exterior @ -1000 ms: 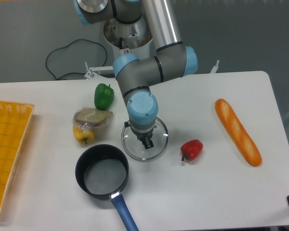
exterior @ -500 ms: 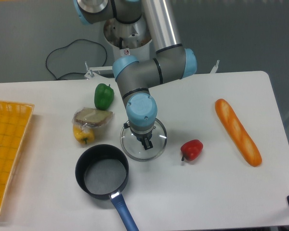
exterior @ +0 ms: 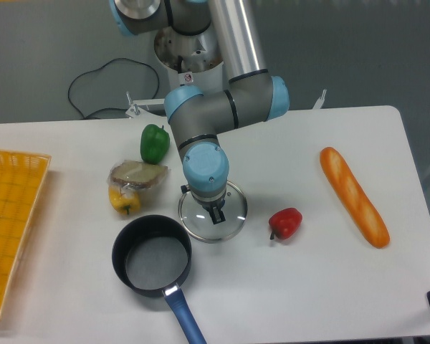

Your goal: Place the lid on the table

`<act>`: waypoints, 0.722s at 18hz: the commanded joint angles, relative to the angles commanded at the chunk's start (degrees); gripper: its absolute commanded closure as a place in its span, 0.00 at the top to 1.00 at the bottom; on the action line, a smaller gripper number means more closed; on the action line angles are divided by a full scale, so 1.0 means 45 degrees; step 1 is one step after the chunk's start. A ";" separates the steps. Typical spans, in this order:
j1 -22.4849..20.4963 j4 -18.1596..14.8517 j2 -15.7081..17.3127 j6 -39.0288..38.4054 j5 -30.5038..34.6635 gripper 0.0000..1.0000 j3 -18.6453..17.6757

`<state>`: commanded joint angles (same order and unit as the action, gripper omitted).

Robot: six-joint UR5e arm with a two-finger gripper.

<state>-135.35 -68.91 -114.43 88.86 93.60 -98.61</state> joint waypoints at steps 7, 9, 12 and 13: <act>0.0000 0.0000 0.0000 0.0000 -0.0020 0.90 0.0097; 0.0000 0.0000 0.0058 -0.0019 -0.0039 1.00 0.0312; 0.0000 -0.0059 0.0156 -0.0174 -0.0059 1.00 0.0722; 0.0020 -0.0020 0.0195 -0.0543 -0.0078 1.00 0.0800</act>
<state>-135.26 -69.00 -113.56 86.41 93.25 -95.01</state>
